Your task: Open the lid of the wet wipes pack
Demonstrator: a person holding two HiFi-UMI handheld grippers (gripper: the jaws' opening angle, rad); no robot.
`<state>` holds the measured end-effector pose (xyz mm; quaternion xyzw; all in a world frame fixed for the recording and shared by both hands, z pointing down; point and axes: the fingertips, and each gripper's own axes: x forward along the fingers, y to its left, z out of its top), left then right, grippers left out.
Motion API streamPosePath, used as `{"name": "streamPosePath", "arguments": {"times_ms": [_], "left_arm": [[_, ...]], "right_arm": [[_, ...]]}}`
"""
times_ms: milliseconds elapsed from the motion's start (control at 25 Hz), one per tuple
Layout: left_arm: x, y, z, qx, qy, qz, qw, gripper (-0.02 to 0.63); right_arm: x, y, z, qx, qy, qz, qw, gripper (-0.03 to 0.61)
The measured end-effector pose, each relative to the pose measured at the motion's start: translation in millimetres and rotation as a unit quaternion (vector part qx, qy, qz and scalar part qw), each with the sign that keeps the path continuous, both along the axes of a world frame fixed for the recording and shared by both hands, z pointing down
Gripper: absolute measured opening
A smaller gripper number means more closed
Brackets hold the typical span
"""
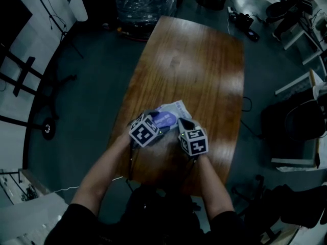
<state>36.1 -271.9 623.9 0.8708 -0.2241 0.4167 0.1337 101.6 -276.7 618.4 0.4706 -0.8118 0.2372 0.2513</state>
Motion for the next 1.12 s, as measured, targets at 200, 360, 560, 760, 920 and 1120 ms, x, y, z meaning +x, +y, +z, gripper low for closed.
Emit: {"name": "streamPosePath", "arguments": {"times_ms": [200,360,560,760,920,1120], "left_arm": [[3.7,-0.3,-5.8,-0.031,0.032,0.008,0.9989,0.327],[-0.3,-3.5,-3.9,-0.045,0.043,0.004,0.998,0.324],[-1.4,-5.2,-5.8,-0.059,0.062,0.002,0.9964,0.324],[1.7,-3.6,-10.5,-0.08,0.085,0.002,0.9932,0.324],[1.9,-6.7,-18.5,-0.126,0.114,0.003,0.9855,0.322],[1.4,-9.3,-25.2,-0.148,0.147,-0.007,0.9779,0.322]], "right_arm": [[0.2,-0.3,-1.4,0.001,0.0,-0.001,1.0,0.012],[-0.3,-0.6,-1.2,0.001,0.001,-0.003,1.0,0.011],[-1.8,-1.9,-1.0,0.003,0.0,-0.005,1.0,0.011],[-1.2,-1.2,-1.1,0.002,-0.001,-0.003,1.0,0.011],[-2.5,-2.2,-2.3,0.001,0.0,-0.002,1.0,0.011],[-1.0,-2.7,-0.8,0.001,0.003,-0.002,1.0,0.012]]}}
